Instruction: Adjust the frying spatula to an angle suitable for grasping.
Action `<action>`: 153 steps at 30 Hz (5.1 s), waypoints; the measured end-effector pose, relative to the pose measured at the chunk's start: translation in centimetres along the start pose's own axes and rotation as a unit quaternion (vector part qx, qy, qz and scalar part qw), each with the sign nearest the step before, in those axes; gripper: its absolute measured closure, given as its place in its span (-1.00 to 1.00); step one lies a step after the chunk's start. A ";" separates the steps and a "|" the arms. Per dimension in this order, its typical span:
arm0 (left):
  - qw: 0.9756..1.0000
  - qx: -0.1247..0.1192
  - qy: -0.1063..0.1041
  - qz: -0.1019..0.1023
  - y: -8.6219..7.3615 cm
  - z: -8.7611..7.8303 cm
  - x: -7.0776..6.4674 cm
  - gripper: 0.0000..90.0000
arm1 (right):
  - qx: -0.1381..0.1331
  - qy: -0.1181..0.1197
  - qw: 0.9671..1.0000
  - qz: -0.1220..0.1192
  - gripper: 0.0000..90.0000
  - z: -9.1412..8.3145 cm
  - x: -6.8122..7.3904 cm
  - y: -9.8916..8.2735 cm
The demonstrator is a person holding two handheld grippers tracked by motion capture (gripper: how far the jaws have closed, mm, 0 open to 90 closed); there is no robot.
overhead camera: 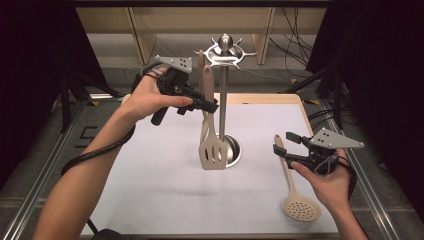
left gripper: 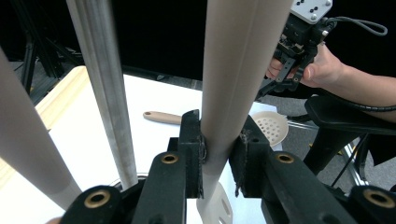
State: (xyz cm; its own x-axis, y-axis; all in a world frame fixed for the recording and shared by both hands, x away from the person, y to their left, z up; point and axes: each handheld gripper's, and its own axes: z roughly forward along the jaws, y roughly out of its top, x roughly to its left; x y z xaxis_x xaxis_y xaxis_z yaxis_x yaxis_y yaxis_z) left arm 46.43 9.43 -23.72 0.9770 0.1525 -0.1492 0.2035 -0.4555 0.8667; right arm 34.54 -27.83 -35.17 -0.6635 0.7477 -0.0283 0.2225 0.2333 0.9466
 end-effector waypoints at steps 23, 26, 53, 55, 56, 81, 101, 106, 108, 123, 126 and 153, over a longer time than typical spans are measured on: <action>0.999 -0.006 -0.012 -0.031 -0.1 0.2 0.1 0.64 | 0.010 0.004 1.000 0.009 -0.14 -0.1 0.1 -0.1; 0.999 -0.022 -0.009 -0.035 -0.4 -0.2 0.2 0.61 | 0.015 0.007 1.000 0.011 -0.14 -0.1 0.1 -0.1; 0.999 -0.029 -0.013 0.040 -1.4 -0.4 -1.5 0.66 | 0.004 0.024 1.000 0.008 -0.10 -0.1 0.5 0.2; 0.998 -0.027 -0.015 0.058 -1.4 -0.2 -1.9 0.66 | -0.009 0.036 0.999 -0.002 -0.02 -0.1 0.9 0.6; 0.998 -0.023 -0.019 0.064 -1.4 0.0 -2.3 0.66 | -0.015 0.050 0.999 -0.005 0.02 -0.1 1.3 0.9; 0.995 -0.017 -0.074 0.062 0.2 3.6 -6.4 0.65 | -0.037 0.247 0.968 -0.014 0.69 5.5 6.7 4.7; 0.988 -0.135 0.064 0.043 -1.9 4.7 -7.5 0.26 | -0.017 0.125 0.991 0.045 0.78 5.5 7.8 5.2; 0.983 -0.149 0.106 0.033 -2.4 5.1 -7.9 0.48 | -0.014 0.113 0.992 0.049 0.78 5.8 8.1 5.1; 0.982 -0.150 0.112 0.032 -2.5 5.1 -8.0 0.52 | -0.011 0.110 0.993 0.047 0.78 5.8 8.1 5.1; 0.986 -0.142 0.084 0.039 -2.2 3.0 -7.0 0.60 | -0.017 0.105 0.994 0.003 0.17 5.5 8.5 5.0; 0.986 -0.143 0.078 0.038 -2.1 2.3 -6.1 0.60 | -0.015 0.098 0.995 0.000 0.13 4.8 8.0 4.6; 0.989 -0.115 0.059 0.067 -2.2 -1.3 -0.6 0.60 | -0.021 0.060 0.998 0.022 0.13 3.3 5.6 3.6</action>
State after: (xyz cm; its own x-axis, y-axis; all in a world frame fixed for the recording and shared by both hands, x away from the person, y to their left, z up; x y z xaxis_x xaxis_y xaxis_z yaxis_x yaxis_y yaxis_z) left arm 45.35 11.45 -24.92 0.9770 0.2121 0.0204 0.0386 -0.2699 0.9621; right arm 33.93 -20.76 -32.98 -0.7346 0.6767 0.0502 0.2253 0.1734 0.9587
